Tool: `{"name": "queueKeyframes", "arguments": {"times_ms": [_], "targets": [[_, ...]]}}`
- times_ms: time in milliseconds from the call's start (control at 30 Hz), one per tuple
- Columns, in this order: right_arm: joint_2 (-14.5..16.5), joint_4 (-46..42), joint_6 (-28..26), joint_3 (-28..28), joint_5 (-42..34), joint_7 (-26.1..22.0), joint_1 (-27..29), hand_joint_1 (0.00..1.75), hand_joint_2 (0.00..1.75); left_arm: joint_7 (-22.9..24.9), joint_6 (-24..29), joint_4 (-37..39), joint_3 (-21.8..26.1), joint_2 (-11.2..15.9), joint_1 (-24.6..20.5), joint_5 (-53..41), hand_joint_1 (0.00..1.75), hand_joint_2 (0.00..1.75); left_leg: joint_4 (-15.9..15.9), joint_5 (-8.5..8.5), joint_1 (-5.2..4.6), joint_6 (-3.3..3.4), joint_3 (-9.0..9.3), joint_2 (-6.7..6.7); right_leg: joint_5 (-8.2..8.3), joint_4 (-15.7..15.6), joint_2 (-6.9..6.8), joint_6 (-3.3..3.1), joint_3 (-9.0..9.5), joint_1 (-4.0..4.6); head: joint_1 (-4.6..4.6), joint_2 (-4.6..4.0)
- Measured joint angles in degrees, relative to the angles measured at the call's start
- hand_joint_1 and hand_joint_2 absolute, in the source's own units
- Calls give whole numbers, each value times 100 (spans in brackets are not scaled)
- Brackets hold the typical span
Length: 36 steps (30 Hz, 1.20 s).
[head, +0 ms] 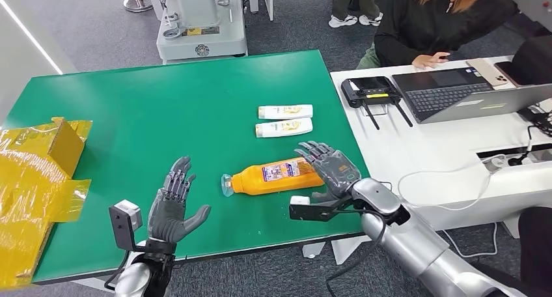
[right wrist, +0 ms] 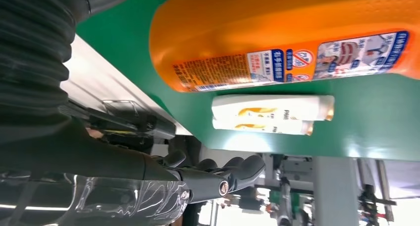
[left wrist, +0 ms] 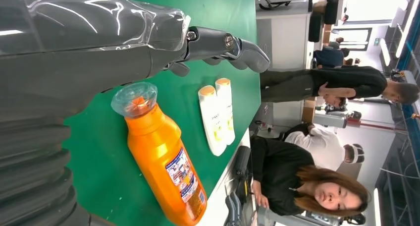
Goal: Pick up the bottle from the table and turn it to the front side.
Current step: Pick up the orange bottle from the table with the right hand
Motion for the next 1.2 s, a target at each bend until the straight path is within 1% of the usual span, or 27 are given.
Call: {"name": "queueKeyframes", "arguments": {"times_ms": [167,367,500,800,1200], "targets": [[137,343,-303,83,21,-265,-308,0,175,-52,40,-85,48,-17,33,-180,0,175,0,1,0,0,1,0,0,1,0,0,0,0,0,0],[326,760,-290,133,-168,-468,-562,0,175,-189,80,-103,50,-55,32,-356,0,175,0,2,0,1,0,-2,0,1,-3,0,0,0,-1,0],[466,1081,-160,168,-322,-612,-689,0,175,-191,8,-102,51,-67,21,-236,0,175,0,2,0,1,0,-3,0,1,-4,0,0,0,0,0],[685,1697,391,275,-820,-974,-904,0,175,-112,-245,-102,52,-23,23,139,0,175,0,2,0,1,-1,-4,0,1,-5,0,0,0,-1,0],[813,2421,605,524,-947,-849,-1113,0,175,-24,-575,-11,60,26,16,663,0,175,0,1,0,1,1,-3,0,0,-4,0,0,0,0,0]]}}
